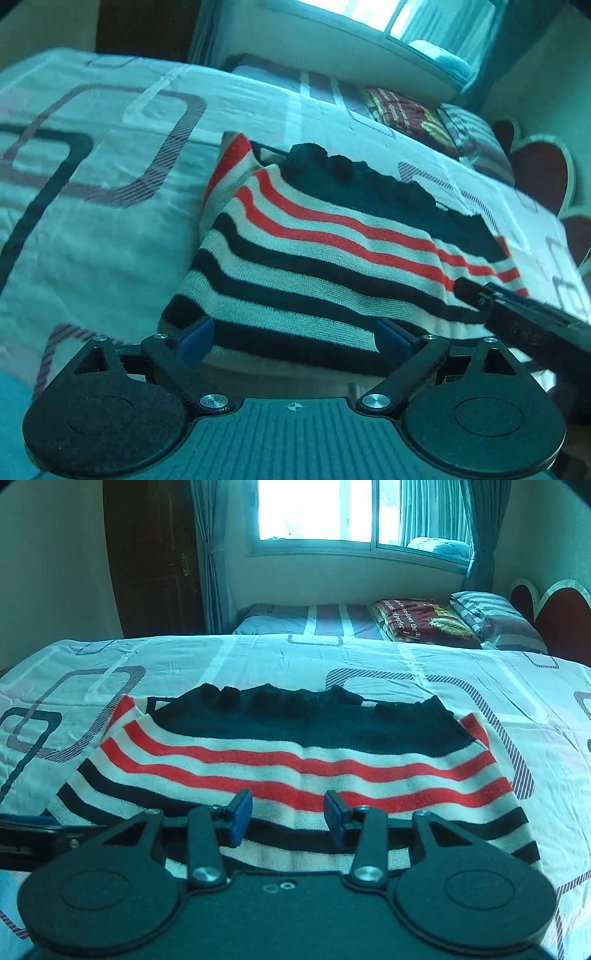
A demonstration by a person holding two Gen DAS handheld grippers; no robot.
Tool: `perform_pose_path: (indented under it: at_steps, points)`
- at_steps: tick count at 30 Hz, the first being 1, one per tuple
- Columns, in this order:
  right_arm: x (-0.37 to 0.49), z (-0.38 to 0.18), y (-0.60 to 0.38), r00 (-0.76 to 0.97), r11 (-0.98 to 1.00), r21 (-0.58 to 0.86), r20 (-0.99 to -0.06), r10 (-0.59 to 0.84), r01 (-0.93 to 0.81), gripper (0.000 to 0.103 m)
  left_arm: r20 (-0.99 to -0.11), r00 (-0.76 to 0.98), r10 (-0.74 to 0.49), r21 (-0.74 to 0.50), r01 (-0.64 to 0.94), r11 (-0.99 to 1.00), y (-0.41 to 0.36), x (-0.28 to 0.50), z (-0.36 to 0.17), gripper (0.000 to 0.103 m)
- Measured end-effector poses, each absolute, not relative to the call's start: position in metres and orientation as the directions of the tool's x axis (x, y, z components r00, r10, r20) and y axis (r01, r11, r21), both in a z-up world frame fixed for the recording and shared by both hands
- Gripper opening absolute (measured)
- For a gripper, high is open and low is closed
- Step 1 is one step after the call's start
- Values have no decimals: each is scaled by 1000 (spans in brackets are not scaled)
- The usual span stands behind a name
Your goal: Fold small clothes
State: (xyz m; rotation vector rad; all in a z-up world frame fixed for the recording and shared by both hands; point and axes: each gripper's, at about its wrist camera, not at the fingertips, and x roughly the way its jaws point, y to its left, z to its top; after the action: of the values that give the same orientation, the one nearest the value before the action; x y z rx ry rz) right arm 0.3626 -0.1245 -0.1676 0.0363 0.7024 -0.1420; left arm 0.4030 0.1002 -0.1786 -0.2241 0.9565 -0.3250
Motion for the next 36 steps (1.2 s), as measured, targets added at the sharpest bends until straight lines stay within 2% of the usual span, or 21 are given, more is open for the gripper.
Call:
perform_pose_path:
  at_steps: [5, 10, 14, 19, 24, 25, 28, 29, 32, 33, 34, 36]
  points:
    - [366, -177, -124, 742, 990, -4, -662, -106, 138, 42, -751, 511, -419, -434, 96, 896, 110, 397, -188, 93]
    - [367, -181, -126, 744, 992, -11, -660, -103, 128, 42, -751, 465, -469, -558, -67, 827, 127, 385, -217, 93]
    - [377, -182, -126, 750, 993, -25, -653, -105, 117, 41, -713, 508, -483, -584, -49, 810, 126, 395, -223, 93]
    - [405, -181, -130, 764, 993, -30, -636, -108, 115, 36, -647, 538, -540, -678, -82, 730, 123, 416, -233, 93]
    - [420, -172, -137, 807, 990, -26, -577, -128, 138, 33, -595, 574, -563, -723, -75, 687, 118, 429, -239, 93]
    - [422, -176, -137, 800, 989, -37, -585, -135, 140, 34, -587, 583, -561, -728, -78, 681, 118, 431, -240, 92]
    - [434, -211, -137, 715, 992, -80, -689, -122, 93, 34, -562, 614, -554, -748, -91, 657, 118, 435, -243, 92]
    - [429, -214, -134, 743, 991, -109, -656, -130, 77, 34, -557, 623, -549, -749, -92, 656, 116, 437, -244, 92]
    - [430, -212, -133, 737, 991, -104, -663, -131, 83, 34, -548, 650, -527, -745, -92, 661, 110, 440, -245, 92]
    - [430, -210, -135, 736, 992, -96, -665, -125, 82, 34, -549, 657, -517, -742, -97, 664, 109, 441, -245, 84]
    - [430, -210, -136, 736, 993, -93, -666, -120, 78, 34, -555, 662, -503, -734, -106, 671, 108, 441, -245, 63]
    - [429, -210, -137, 741, 993, -89, -661, -113, 72, 34, -572, 659, -488, -730, -137, 670, 112, 442, -251, 45]
